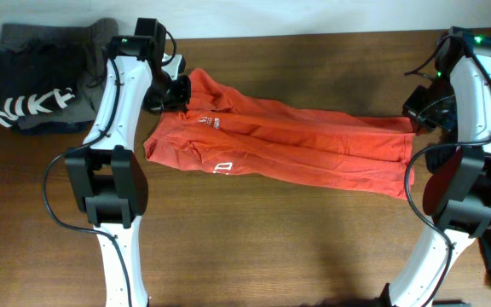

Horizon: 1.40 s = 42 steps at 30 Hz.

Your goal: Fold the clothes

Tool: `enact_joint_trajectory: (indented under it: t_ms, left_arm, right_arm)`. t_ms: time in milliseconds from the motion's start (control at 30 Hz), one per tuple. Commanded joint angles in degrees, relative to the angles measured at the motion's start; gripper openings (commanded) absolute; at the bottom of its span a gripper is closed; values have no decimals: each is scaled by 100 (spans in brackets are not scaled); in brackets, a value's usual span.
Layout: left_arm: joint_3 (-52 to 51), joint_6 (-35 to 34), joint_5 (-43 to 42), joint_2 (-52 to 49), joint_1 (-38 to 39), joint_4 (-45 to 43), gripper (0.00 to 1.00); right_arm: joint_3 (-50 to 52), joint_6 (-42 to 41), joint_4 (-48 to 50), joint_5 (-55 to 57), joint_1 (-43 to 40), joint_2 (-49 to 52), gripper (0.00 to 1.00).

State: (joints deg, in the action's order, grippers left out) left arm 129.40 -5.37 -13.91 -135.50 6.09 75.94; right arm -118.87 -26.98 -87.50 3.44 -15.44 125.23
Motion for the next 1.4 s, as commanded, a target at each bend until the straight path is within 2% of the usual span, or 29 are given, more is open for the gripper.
enact_joint_trajectory:
  t_ms: [0, 400, 500, 533, 567, 700, 833, 900, 967, 1000, 1033, 1233, 1300, 1367]
  left_arm:
    - [81, 96, 173, 138, -24, 118, 0]
    - [81, 92, 734, 138, -26, 686, 0]
    - [81, 92, 734, 138, -24, 772, 9]
    - [81, 92, 734, 138, -24, 789, 16]
    - [81, 94, 734, 138, -24, 791, 19]
    - [81, 92, 734, 138, -24, 811, 20]
    - [81, 94, 737, 138, -22, 835, 24]
    - [81, 94, 739, 138, -24, 857, 31]
    - [81, 94, 739, 138, -24, 846, 34]
    - [81, 94, 739, 138, -24, 826, 38]
    - [81, 94, 739, 138, -24, 802, 40]
    - [83, 94, 732, 138, -13, 444, 56]
    - [83, 92, 688, 138, 9, 254, 66]
    - [83, 94, 542, 138, 24, 129, 70]
  right_arm:
    - [-76, 31, -122, 330, -33, -144, 4]
    - [-76, 129, -505, 330, -33, -144, 4]
    - [-76, 131, -616, 332, -33, -144, 10]
    - [-76, 146, -643, 332, -33, -144, 12]
    - [-76, 201, -658, 330, -33, -144, 15]
    - [-76, 280, -706, 330, -33, -144, 17]
    - [-76, 306, -772, 330, -33, -144, 28]
    - [-76, 323, -824, 330, -33, -144, 43]
    - [-76, 433, -879, 330, -33, -144, 67]
    - [-76, 476, -925, 334, -33, -144, 88]
    - [-76, 551, -962, 330, -33, -144, 100]
    - [-76, 623, -960, 535, -35, -144, 99]
    - [-76, 621, -903, 946, -39, -144, 99]
    - [-76, 621, -752, 1305, -50, -144, 99]
